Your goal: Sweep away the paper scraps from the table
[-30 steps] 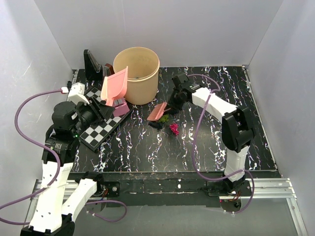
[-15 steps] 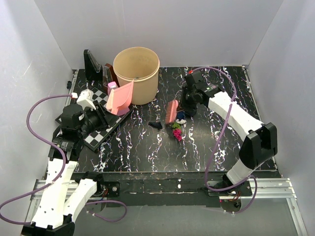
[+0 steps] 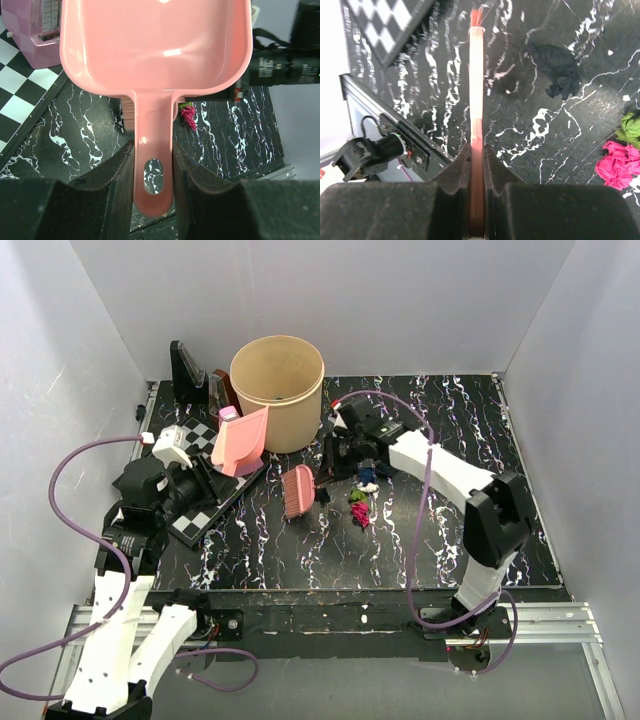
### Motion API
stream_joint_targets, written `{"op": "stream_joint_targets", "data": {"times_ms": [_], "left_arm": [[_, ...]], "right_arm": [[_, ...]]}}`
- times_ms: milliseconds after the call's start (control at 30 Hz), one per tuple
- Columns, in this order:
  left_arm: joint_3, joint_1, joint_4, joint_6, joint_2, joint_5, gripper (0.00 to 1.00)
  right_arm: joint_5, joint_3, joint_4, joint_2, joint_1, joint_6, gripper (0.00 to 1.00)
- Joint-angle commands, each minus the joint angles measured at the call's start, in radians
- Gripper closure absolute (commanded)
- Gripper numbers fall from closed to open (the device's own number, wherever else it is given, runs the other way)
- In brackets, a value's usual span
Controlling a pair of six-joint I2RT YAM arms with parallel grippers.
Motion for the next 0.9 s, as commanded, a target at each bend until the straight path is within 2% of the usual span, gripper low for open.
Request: {"op": "stream_joint_targets", "data": {"times_ms": [0, 67, 233, 400, 467, 567, 733, 800, 867], "left_arm": [[-0.009, -0.003, -0.005, 0.013, 0.0, -0.011, 1.0], [-0.021, -0.005, -0.005, 0.013, -0.001, -0.015, 1.0], [-0.032, -0.005, -0.007, 0.01, 0.005, -0.018, 1.0], [-0.035, -0.023, -0.025, 0.002, 0.045, -0.052, 1.0], [-0.039, -0.046, -0.023, -0.004, 0.062, -0.064, 1.0], [-0.042, -0.144, -0.014, -0.024, 0.092, -0.145, 1.0], [-0.018, -0.374, -0.02, -0.046, 0.198, -0.34, 1.0], [-0.016, -0.432, -0.025, -0.047, 0.226, -0.38, 1.0], [-0.019, -0.489, -0.03, -0.037, 0.25, -0.42, 1.0]], "right_arm": [[0.048, 0.075, -0.065, 0.08, 0.011, 0.0, 0.99], [0.161, 0.121, -0.192, 0.125, 0.011, -0.014, 0.99], [0.405, 0.131, -0.345, 0.117, 0.009, -0.063, 0.99], [0.473, 0.022, -0.373, -0.013, -0.037, -0.144, 0.99], [0.491, 0.026, -0.411, -0.035, -0.057, -0.175, 0.99], [0.479, 0.074, -0.451, -0.05, -0.074, -0.229, 0.99], [0.29, 0.218, -0.433, -0.104, -0.083, -0.318, 0.99], [0.31, 0.273, -0.444, -0.119, -0.091, -0.345, 0.99], [0.392, 0.344, -0.485, -0.112, -0.107, -0.385, 0.99]]}}
